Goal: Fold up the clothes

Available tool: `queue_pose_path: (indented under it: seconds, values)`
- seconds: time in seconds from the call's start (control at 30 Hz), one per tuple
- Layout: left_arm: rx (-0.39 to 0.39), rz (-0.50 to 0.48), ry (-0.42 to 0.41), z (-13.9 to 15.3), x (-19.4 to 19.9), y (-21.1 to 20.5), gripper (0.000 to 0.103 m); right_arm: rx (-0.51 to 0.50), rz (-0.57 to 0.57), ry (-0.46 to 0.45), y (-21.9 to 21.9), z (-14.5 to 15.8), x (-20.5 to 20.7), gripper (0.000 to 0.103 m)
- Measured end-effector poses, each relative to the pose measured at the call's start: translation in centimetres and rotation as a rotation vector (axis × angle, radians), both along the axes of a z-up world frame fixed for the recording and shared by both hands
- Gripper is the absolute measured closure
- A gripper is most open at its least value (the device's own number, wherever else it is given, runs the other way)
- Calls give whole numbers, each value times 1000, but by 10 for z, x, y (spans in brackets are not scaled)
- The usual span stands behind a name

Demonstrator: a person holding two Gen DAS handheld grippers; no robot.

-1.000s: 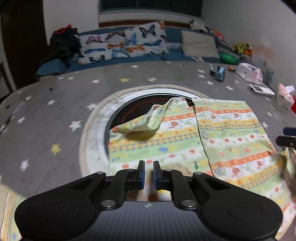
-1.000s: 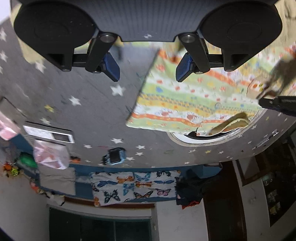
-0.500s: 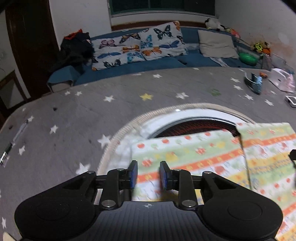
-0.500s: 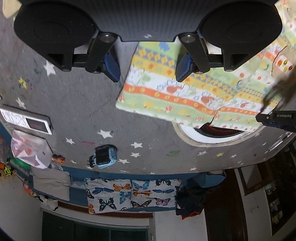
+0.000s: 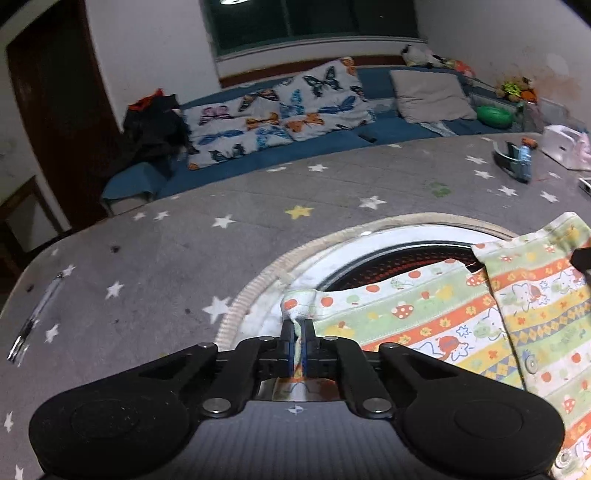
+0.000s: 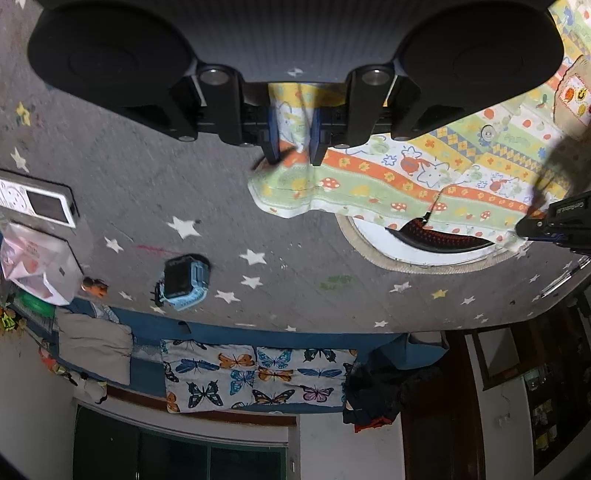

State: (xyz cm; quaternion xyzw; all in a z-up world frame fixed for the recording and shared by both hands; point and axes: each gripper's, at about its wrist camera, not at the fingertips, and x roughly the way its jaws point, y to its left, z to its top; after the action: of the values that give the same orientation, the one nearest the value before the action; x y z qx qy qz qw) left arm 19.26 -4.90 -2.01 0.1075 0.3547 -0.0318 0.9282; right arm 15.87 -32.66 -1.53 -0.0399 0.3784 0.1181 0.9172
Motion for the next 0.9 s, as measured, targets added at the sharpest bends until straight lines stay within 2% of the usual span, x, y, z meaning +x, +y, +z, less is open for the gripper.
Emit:
queue_pose_path:
  seconds: [0.1, 0.17, 0.2, 0.23, 0.43, 0.53, 0.67, 0.9]
  values:
    - [-8, 10, 1, 2, 1, 5, 99, -8, -2, -12, 4, -1, 3, 78]
    - [-7, 7, -1, 4, -2, 6, 95, -16, 2, -20, 5, 3, 1, 78]
    - [-8, 8, -3, 6, -4, 7, 95, -21, 7, -28, 6, 6, -3, 74]
    - [-10, 7, -5, 8, -6, 8, 95, -24, 15, -36, 7, 10, -8, 66]
    - [-71, -51, 18, 22, -49, 6, 95, -24, 145, -30, 23, 26, -56, 53]
    - [-94, -106, 36, 25, -83, 0, 90, -17, 221, -10, 37, 27, -86, 52]
    - [-119, -169, 49, 24, -133, -10, 90, -8, 309, 5, 55, 26, -129, 47]
    - [-158, -196, 34, 19, -199, -23, 90, -30, 370, -16, 70, 19, -192, 46]
